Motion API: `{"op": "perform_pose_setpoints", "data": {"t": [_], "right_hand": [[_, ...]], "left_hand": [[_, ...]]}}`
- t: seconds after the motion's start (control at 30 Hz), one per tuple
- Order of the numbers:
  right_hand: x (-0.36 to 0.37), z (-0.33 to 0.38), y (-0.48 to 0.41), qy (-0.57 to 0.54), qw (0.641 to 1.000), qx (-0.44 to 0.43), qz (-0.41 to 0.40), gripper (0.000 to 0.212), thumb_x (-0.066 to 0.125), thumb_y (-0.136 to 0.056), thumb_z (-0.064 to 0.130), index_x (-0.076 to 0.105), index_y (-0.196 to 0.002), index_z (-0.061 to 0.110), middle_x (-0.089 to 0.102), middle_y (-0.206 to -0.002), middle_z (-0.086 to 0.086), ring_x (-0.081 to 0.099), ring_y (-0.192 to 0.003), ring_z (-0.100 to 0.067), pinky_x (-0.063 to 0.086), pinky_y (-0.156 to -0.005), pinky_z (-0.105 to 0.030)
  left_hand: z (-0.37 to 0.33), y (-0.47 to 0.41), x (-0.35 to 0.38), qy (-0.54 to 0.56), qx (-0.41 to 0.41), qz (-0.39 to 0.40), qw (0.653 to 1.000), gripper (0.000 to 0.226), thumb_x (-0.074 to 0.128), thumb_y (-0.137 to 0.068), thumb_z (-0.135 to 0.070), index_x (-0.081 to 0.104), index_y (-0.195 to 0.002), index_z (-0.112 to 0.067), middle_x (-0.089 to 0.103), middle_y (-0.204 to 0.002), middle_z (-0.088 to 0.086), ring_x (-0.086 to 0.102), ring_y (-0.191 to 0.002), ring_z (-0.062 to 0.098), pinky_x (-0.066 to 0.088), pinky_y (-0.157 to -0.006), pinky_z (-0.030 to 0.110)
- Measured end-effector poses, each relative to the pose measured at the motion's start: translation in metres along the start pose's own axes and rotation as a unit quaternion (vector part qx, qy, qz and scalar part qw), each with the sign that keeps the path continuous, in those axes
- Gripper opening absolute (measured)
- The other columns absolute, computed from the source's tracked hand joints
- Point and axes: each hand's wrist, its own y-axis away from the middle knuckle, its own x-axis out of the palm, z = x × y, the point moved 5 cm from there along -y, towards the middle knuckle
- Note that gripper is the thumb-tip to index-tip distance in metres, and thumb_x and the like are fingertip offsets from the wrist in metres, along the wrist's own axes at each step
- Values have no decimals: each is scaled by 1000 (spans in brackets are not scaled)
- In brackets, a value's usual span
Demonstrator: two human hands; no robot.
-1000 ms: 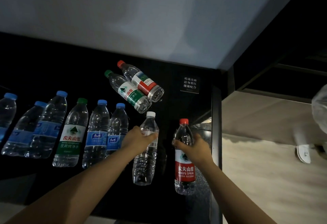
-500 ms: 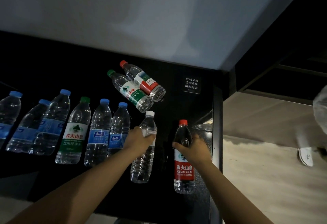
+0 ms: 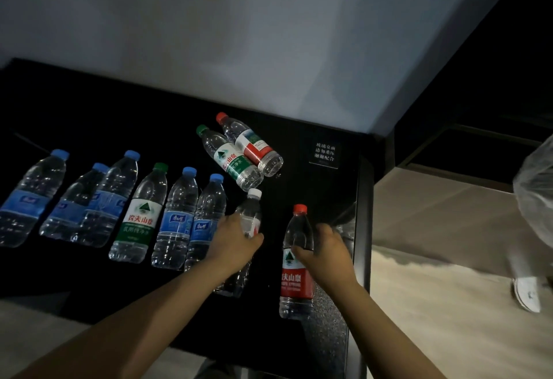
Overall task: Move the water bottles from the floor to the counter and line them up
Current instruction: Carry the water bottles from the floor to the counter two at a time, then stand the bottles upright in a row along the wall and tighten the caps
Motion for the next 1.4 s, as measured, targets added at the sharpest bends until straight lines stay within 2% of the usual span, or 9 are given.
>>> {"op": "perform_pose_setpoints", "data": {"t": [0.17, 0.37, 0.5, 0.67, 0.8, 0.9, 1.0, 1.27, 1.4], "right_hand": [[-8, 38, 13, 48, 995, -82, 7, 52, 68, -82, 41, 52, -127, 20, 51, -107, 1, 53, -89, -14, 43, -69, -23], [3, 81, 24, 65, 984, -165, 25, 40, 69, -82, 38, 58, -117, 21, 57, -103, 2, 48, -82, -8, 36, -61, -20], [19, 103, 31, 71, 980, -180, 50, 29, 69, -82, 36, 59, -107, 24, 60, -97, 4, 56, -83, -11, 40, -61, -23], [45, 130, 42, 87, 976, -191, 61, 33, 69, -82, 30, 61, -113, 21, 66, -104, -2, 62, -91, -18, 38, -68, -24], [67, 154, 58, 89, 978, -186, 42, 34, 71, -81, 35, 62, -112, 24, 66, -97, 3, 63, -89, -16, 41, -66, -23], [84, 168, 71, 85, 981, -172, 31, 25, 69, -83, 31, 63, -107, 26, 58, -86, 13, 62, -84, -11, 33, -55, -12], [100, 176, 85, 77, 985, -153, 26, 28, 68, -84, 32, 62, -110, 24, 65, -97, 7, 60, -84, -9, 37, -61, -17], [91, 153, 110, 50, 995, -72, -40, 31, 70, -84, 33, 63, -110, 18, 68, -101, -1, 61, -84, -13, 51, -73, -28], [72, 128, 112, 46, 997, -30, -59, 30, 71, -84, 31, 62, -109, 17, 68, -99, -1, 61, -79, -13, 53, -69, -31]], "left_hand": [[-1, 24, -20, 31, 12, -38, 999, 15, 67, -86, -24, 60, -97, -18, 59, -91, -5, 55, -82, 11, 36, -56, 13], [27, 52, -52, 68, -25, -23, 997, 43, 66, -90, -27, 55, -127, -10, 60, -124, 3, 56, -115, 17, 43, -93, 24], [52, 68, -76, 87, -37, -60, 994, 38, 66, -89, -21, 59, -123, -5, 64, -120, 9, 60, -110, 17, 44, -91, 25], [84, 81, -103, 117, -58, -92, 987, 34, 70, -86, -21, 62, -117, -8, 65, -106, 1, 61, -101, 12, 42, -83, 18], [116, 90, -125, 127, -60, -92, 986, 37, 71, -85, -21, 61, -118, -7, 66, -112, 5, 61, -101, 15, 46, -88, 22], [138, 94, -143, 118, -49, -84, 988, 37, 71, -85, -23, 61, -118, -9, 65, -109, 2, 59, -96, 10, 44, -81, 16], [154, 95, -156, 105, -29, -70, 992, 35, 70, -86, -25, 61, -117, -13, 64, -107, -2, 60, -91, 7, 43, -69, 10], [147, 82, -155, 96, 20, 3, 995, 36, 69, -87, -27, 59, -119, -15, 64, -114, -1, 60, -96, 8, 45, -71, 13], [123, 78, -135, 67, 53, 26, 996, 37, 67, -88, -28, 58, -121, -13, 63, -115, 1, 57, -97, 7, 42, -75, 15]]}}
